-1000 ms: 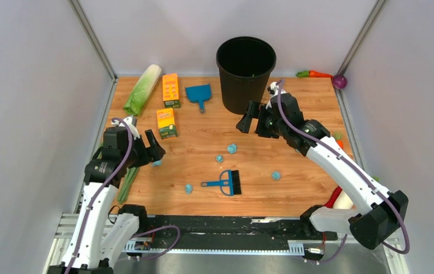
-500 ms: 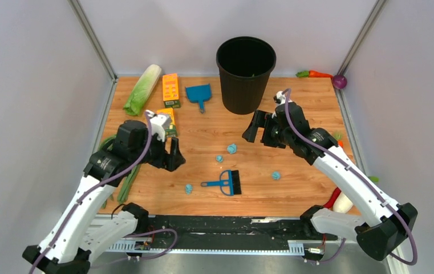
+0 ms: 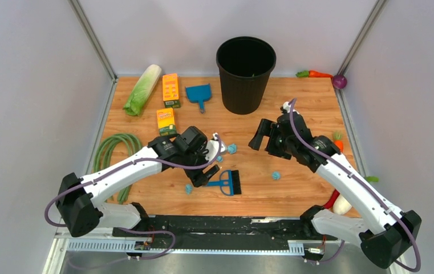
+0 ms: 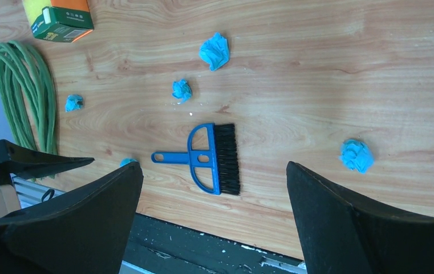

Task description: Sweep away the paper scraps from the table

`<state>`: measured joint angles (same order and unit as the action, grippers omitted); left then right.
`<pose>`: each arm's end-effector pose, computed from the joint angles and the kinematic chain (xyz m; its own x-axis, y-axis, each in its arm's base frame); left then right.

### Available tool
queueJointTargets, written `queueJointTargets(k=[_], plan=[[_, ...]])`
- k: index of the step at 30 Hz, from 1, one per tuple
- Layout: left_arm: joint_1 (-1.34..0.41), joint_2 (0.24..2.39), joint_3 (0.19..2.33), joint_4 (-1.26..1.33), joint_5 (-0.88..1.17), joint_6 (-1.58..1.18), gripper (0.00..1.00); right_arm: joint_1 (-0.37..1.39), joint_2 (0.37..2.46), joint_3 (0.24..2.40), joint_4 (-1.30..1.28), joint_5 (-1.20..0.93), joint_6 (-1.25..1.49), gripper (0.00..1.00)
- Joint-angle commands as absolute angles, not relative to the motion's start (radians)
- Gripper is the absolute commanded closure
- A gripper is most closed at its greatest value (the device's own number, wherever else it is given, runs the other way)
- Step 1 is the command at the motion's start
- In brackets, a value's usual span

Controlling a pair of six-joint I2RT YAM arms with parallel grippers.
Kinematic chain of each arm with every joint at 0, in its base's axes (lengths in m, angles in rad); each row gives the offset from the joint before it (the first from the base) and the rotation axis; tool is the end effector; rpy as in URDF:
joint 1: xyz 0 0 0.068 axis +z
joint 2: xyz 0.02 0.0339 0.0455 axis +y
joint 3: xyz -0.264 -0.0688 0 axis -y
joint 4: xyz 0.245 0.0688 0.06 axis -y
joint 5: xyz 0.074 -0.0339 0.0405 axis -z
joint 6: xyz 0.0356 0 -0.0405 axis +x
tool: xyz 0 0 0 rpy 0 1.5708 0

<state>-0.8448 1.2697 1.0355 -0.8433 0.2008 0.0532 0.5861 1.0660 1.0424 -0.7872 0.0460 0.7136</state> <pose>0.1577 -0.1883 0.2712 -0.5416 0.6886 -0.4822 0.8255 0.5441 -0.1502 0.1793 0.1171 0.3194 -0.8009 0.2531 -0.5426 -0.0025 0.9048 0.4257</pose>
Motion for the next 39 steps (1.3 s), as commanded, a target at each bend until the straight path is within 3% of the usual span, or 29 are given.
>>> queueJointTargets(k=[1,13,30,34,35,37,39], plan=[[-0.87,1.256,0.999,-0.733,0.21,0.256,0.18,0.591,1.008,1.035,-0.831,0.083,0.767,0.0],[-0.936,1.377,0.874,-0.582,0.153,0.397,0.23,0.591,0.965,1.0,-0.891,0.112,0.807,0.0],[-0.94,1.586,0.914,-0.546,0.141,0.403,0.29,0.591,0.983,1.002,-0.925,0.104,0.819,0.0],[-0.946,1.608,0.917,-0.548,0.158,0.405,0.41,0.589,0.997,1.011,-0.925,0.103,0.818,0.0],[-0.946,1.611,0.922,-0.555,0.158,0.406,0.5,0.591,1.0,1.015,-0.927,0.103,0.818,0.0],[-0.95,1.606,0.933,-0.566,0.155,0.405,0.59,0.591,1.008,1.022,-0.928,0.101,0.813,0.0],[-0.95,1.6,0.94,-0.583,0.153,0.402,0.63,0.591,1.015,1.025,-0.928,0.103,0.808,0.0]])
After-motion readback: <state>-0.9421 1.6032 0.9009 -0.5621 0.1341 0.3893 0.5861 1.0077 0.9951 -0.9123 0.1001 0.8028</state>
